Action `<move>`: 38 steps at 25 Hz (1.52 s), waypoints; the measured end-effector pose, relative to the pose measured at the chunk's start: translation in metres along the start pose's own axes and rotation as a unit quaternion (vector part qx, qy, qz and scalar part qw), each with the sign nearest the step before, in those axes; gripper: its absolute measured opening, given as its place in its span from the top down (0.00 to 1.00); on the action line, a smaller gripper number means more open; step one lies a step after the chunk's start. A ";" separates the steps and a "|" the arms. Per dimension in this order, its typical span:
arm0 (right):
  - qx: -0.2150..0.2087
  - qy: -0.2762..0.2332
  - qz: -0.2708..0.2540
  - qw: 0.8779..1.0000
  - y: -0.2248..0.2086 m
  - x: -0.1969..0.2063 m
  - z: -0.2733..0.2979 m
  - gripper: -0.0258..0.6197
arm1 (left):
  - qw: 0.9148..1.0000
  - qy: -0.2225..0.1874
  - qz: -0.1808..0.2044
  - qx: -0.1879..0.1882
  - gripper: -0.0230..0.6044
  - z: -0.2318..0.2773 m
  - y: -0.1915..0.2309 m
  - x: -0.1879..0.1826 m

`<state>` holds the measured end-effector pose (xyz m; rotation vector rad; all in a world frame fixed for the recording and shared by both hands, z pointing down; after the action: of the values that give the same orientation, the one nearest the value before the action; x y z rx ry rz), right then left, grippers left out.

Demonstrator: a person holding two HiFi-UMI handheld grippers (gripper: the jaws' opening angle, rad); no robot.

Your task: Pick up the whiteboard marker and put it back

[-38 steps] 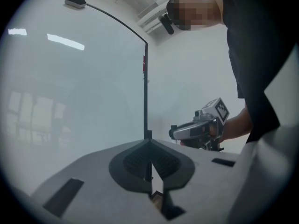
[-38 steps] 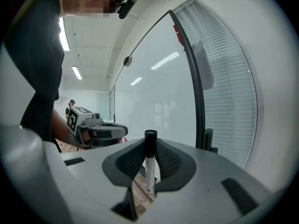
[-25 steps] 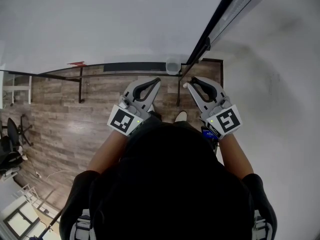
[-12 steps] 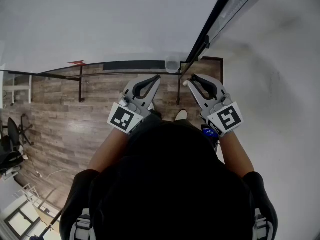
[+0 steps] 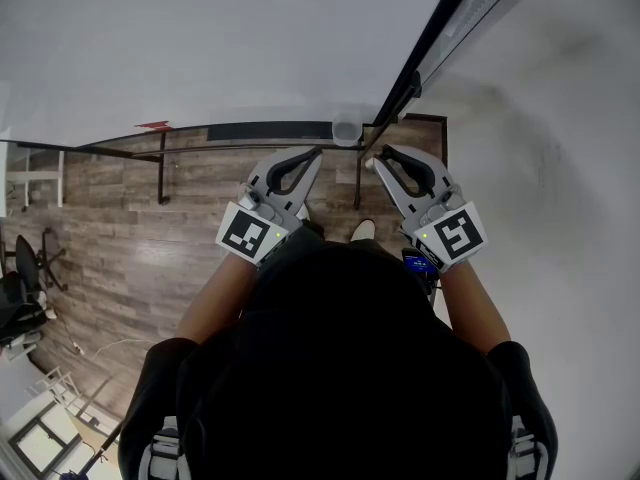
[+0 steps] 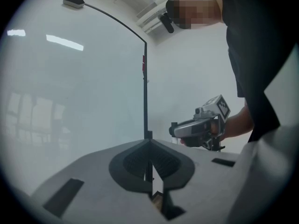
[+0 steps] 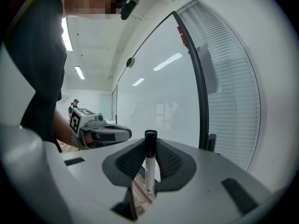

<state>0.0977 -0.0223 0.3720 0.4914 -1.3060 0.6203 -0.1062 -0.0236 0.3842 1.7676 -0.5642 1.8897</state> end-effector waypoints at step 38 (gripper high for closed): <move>0.018 0.010 -0.022 1.000 -0.022 0.018 0.057 0.86 | 1.000 -0.014 0.002 -0.026 0.96 0.017 0.031 0.013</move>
<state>0.0732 -0.0734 0.4015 0.5415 -1.2634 0.6108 -0.1123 -0.0575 0.3992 1.7632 -0.6224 1.8386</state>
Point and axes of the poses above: the fingertips, and each gripper's own axes: z forward along the fingers, y to its left, x out of its underside, the point moved 8 cm from there along -z, backward along the fingers, and after that the axes turned 2 degrees about x, right-handed, at the moved point
